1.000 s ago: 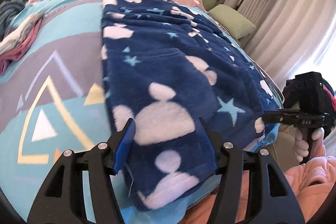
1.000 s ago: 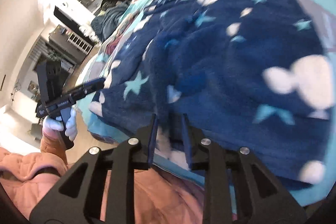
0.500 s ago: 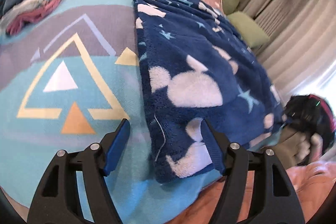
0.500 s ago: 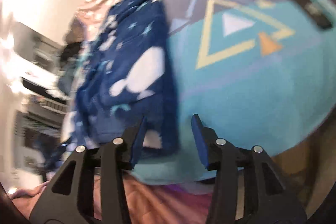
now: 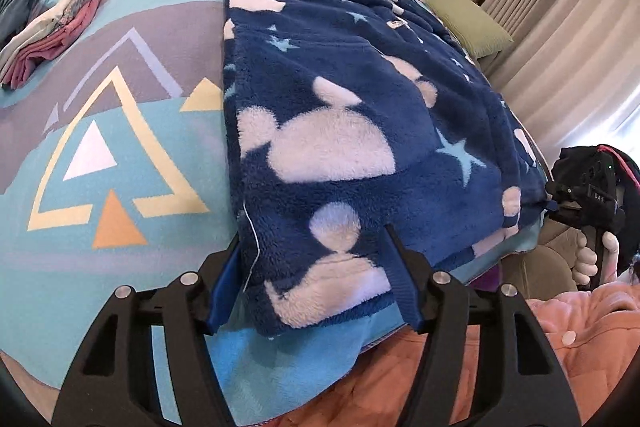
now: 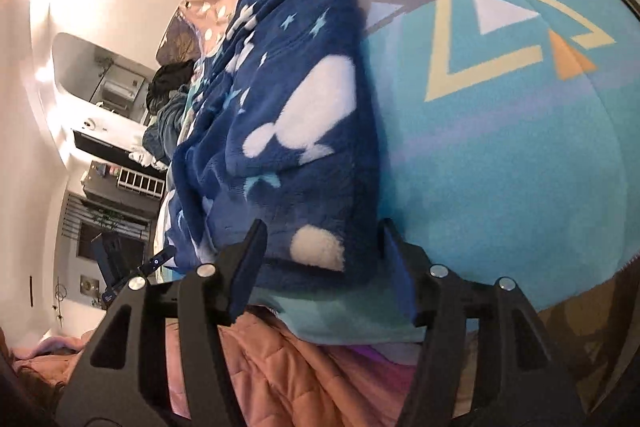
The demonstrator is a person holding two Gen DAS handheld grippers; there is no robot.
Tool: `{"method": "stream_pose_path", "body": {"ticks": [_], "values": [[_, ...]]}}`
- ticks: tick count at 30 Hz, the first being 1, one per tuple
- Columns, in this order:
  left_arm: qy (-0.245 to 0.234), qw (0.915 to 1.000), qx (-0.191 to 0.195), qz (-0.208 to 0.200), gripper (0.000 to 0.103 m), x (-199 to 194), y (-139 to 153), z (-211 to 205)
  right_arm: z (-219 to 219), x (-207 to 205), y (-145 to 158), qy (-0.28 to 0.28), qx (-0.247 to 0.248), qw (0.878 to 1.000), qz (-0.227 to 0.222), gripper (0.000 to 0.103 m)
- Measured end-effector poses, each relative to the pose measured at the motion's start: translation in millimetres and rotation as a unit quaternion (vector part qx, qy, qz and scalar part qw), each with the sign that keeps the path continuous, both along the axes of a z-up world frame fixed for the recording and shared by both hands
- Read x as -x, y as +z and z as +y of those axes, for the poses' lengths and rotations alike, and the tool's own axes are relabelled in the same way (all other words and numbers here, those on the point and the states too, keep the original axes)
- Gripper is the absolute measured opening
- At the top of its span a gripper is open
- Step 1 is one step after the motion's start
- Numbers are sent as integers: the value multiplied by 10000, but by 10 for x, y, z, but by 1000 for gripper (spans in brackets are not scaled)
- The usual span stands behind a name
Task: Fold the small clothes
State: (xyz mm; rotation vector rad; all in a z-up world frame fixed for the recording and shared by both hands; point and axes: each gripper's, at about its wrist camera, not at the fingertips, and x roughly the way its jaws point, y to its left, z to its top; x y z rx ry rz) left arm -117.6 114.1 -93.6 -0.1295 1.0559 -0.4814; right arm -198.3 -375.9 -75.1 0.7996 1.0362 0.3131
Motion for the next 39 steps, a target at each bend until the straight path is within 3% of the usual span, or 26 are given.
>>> {"method": "stream_pose_path", "body": {"ticks": [11,15,20,24,30,32,33,34,35,37,39], "values": [[-22,9999,-68,-114,65,-99,-34,-73,89,-248,47,159,300,9994,117,59],[-53,9999,7,-118,65,-105,-33,-48,128,-260,77,193,572,9981,112,44],[-109,9998,-41,-157,65,-57,-28,-68,122,-256,71,195,408,9989,109,31],[-182,9996,199,-41,65,15,-41,-13,145,-241,70,191,484,9986,82,33],[-104,9985,538,81,65,31,-77,72,166,-263,49,193,298,9994,-6,48],[-142,9983,557,65,65,23,-92,67,200,-281,67,188,429,9989,-69,36],[-127,9979,626,40,64,13,-95,73,200,-285,76,160,431,9989,-95,20],[-40,9973,727,53,51,-1,-95,96,177,-278,87,101,300,9994,-147,18],[113,9965,825,95,30,-19,-91,139,156,-265,105,52,219,9995,-214,17],[310,9935,1087,152,21,-47,-64,230,109,-246,189,-30,67,9990,-434,16],[349,9924,1177,-13,19,-48,25,257,89,-252,280,-39,-45,9983,-584,16]]}}
